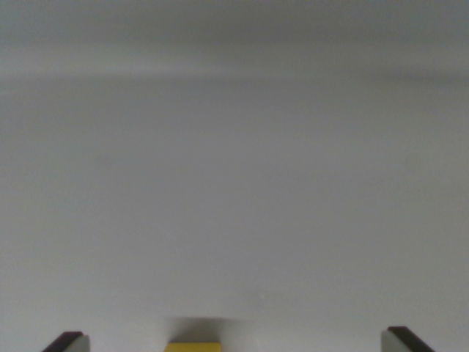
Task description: Pick yellow cube
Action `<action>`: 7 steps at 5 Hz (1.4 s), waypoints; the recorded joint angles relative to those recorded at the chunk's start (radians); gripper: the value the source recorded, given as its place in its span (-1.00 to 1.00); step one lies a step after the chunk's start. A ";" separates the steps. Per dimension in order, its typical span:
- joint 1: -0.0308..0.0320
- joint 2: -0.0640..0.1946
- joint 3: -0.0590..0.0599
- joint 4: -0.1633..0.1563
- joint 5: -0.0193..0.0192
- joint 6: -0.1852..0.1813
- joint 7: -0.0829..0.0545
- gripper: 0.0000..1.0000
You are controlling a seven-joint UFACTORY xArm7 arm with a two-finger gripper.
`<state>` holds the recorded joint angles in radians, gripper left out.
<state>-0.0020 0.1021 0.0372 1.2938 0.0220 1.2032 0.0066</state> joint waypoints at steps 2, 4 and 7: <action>0.0039 0.010 0.005 -0.043 0.0034 -0.045 0.000 -1.00; 0.0080 0.020 0.009 -0.088 0.0070 -0.093 -0.001 -1.00; 0.0161 0.040 0.019 -0.178 0.0141 -0.187 -0.001 -1.00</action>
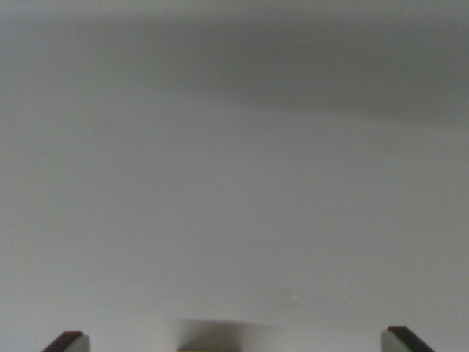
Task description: Pick yellow cube
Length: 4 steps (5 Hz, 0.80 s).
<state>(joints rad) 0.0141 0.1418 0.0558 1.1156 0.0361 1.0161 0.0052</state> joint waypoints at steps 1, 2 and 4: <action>0.0000 0.000 0.000 0.000 0.0000 0.000 0.000 -1.00; 0.0040 0.010 0.005 -0.044 0.0035 -0.046 0.000 -1.00; 0.0077 0.019 0.009 -0.085 0.0067 -0.090 -0.001 -1.00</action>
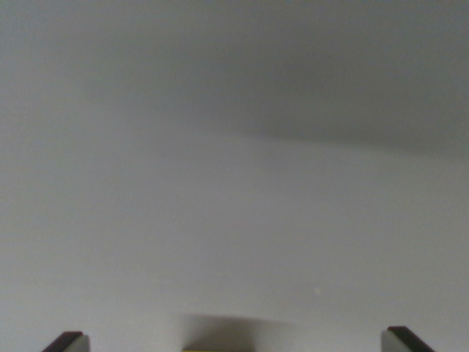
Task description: Pick yellow cube
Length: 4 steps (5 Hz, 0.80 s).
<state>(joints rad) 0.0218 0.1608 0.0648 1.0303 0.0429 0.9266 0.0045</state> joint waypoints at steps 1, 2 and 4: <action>0.0000 0.000 0.000 0.000 0.0000 0.000 0.000 -1.00; 0.0038 0.009 0.004 -0.042 0.0033 -0.044 0.000 -1.00; 0.0073 0.018 0.008 -0.081 0.0064 -0.085 -0.001 -1.00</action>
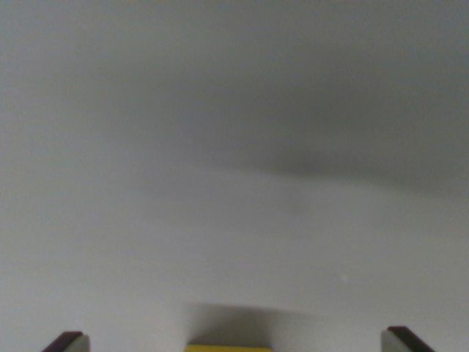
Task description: Pick yellow cube
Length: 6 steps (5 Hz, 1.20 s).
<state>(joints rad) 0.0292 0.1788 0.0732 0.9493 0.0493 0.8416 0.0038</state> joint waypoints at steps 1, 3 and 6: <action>0.0000 0.000 0.000 0.000 0.0000 0.000 0.000 -1.00; 0.0033 0.008 0.004 -0.037 0.0029 -0.039 0.000 -1.00; 0.0091 0.022 0.011 -0.101 0.0080 -0.106 -0.001 -1.00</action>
<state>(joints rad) 0.0383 0.2013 0.0838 0.8484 0.0573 0.7357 0.0030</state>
